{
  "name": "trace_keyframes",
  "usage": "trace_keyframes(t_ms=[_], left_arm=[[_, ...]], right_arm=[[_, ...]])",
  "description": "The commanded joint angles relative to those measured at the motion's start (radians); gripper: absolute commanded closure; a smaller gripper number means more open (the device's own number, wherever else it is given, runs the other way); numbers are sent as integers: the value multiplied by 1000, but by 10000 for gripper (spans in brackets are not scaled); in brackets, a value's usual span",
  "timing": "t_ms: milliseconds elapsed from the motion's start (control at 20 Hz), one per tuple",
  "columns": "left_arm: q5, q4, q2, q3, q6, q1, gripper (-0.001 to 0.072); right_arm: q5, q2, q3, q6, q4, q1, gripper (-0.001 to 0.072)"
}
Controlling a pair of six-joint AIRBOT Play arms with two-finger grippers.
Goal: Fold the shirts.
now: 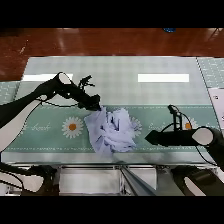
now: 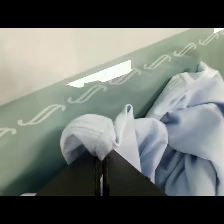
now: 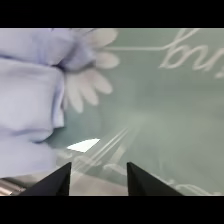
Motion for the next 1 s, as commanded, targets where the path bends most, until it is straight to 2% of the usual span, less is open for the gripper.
trace_keyframes(t_ms=[0,250,650,700,750,800,850,950], left_arm=[[-5,5,-1,16,-3,0,683],[-11,5,-1,16,-3,-1,683],[-19,5,-1,15,-4,-3,683],[-22,4,-1,15,-4,-5,683],[-24,5,-1,15,-4,-8,684],[-27,4,0,15,-4,-10,683],[-32,4,4,16,-4,-8,684],[-38,4,35,23,-4,16,683]], right_arm=[[-85,-88,-6,1,124,144,304],[-247,-257,-5,-78,253,241,304],[-328,-435,-3,-466,713,241,305],[-323,-454,-2,-525,778,241,327],[-320,-467,-1,-574,827,241,439],[-311,-473,7,-614,851,241,593],[-284,-471,27,-657,851,241,690],[-223,-453,98,-658,777,219,690]])
